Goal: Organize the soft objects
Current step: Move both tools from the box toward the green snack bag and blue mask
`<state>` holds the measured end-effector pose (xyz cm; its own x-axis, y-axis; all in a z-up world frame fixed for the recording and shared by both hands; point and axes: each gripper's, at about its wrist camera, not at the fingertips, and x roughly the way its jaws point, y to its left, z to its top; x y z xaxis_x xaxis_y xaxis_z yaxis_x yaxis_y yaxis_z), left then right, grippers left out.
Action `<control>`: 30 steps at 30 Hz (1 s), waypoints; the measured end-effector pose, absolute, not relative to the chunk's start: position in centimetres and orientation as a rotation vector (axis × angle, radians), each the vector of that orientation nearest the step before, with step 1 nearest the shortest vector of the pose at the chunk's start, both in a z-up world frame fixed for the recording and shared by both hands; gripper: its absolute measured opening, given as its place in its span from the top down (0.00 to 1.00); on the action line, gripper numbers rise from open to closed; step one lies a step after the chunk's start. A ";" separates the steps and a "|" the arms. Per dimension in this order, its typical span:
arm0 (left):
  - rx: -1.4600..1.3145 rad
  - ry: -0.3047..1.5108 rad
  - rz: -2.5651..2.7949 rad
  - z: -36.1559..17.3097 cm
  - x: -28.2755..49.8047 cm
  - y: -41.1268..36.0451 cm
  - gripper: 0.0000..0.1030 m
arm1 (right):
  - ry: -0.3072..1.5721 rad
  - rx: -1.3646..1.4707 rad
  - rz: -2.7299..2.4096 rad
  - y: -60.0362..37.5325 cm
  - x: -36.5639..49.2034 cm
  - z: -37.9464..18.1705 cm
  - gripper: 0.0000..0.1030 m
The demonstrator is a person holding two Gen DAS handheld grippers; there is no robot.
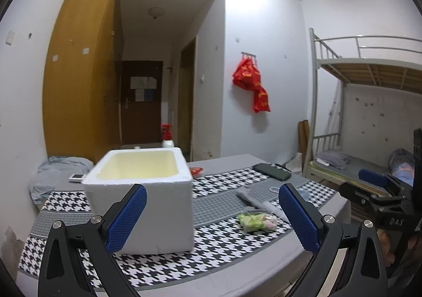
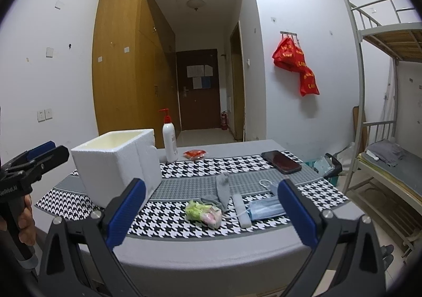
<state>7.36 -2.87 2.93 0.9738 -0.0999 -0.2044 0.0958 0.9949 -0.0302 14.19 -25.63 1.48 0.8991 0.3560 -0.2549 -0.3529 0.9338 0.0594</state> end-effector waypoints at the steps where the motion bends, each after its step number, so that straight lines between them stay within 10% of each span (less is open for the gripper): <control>1: -0.019 0.215 -0.111 2.8 7.5 -3.1 0.02 | 0.269 0.015 0.364 -25.7 14.2 1.4 0.01; 30: -0.012 0.446 -0.249 -2.6 14.6 -9.4 0.02 | 0.419 0.053 0.306 -30.3 19.6 -3.1 0.01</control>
<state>14.63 -9.42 -2.62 0.8721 -0.2410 -0.4258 0.2356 0.9696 -0.0662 19.56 -30.33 -3.12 0.8682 0.3034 -0.3927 -0.2817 0.9528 0.1133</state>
